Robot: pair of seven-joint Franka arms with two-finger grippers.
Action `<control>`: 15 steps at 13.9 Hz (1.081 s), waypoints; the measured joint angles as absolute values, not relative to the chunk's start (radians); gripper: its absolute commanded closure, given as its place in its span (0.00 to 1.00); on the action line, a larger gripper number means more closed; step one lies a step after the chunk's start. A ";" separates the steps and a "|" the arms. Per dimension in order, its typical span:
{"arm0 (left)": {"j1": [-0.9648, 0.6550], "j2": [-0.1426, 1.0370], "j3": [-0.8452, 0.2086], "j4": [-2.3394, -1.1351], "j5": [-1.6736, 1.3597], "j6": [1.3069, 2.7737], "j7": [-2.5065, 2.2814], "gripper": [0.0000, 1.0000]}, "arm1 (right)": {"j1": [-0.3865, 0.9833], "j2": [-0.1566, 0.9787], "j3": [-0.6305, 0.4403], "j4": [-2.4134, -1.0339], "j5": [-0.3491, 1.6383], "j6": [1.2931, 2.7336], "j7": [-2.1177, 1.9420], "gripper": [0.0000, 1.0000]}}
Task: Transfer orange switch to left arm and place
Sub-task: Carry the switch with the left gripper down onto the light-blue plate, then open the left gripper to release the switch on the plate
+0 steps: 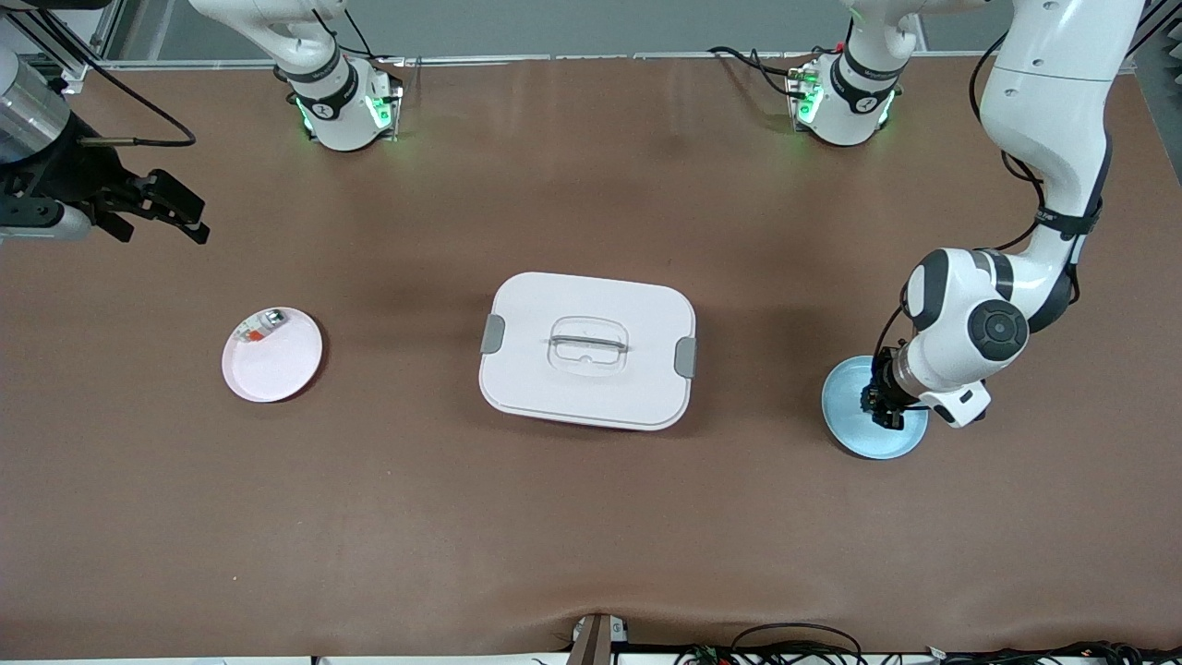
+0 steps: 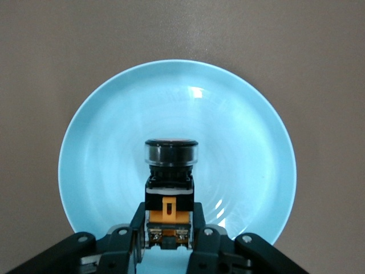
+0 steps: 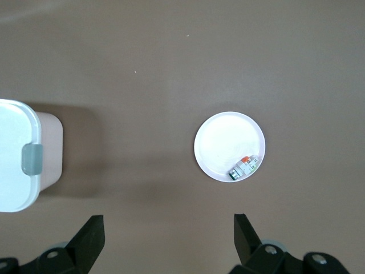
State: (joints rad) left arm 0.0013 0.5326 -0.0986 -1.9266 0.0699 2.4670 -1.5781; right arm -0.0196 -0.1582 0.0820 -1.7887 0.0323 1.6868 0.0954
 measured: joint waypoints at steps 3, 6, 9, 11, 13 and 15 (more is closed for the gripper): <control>0.001 0.542 -0.099 -1.927 0.076 2.471 -1.578 1.00 | -0.013 -0.158 0.082 -1.798 0.006 1.667 0.047 0.00; 0.003 0.554 -0.098 -1.927 0.090 2.473 -1.578 1.00 | -0.013 -0.152 0.081 -1.803 0.002 1.666 0.044 0.00; 0.003 0.563 -0.098 -1.927 0.091 2.475 -1.578 1.00 | -0.013 -0.145 0.079 -1.805 0.004 1.665 0.065 0.00; 0.004 0.566 -0.098 -1.927 0.092 2.476 -1.578 1.00 | -0.012 -0.145 0.079 -1.805 0.005 1.665 0.070 0.00; 0.004 0.566 -0.098 -1.926 0.092 2.477 -1.578 0.97 | -0.010 -0.145 0.080 -1.805 0.005 1.666 0.071 0.00; 0.004 0.566 -0.098 -1.925 0.093 2.480 -1.578 0.42 | -0.008 -0.145 0.080 -1.805 0.008 1.675 0.071 0.00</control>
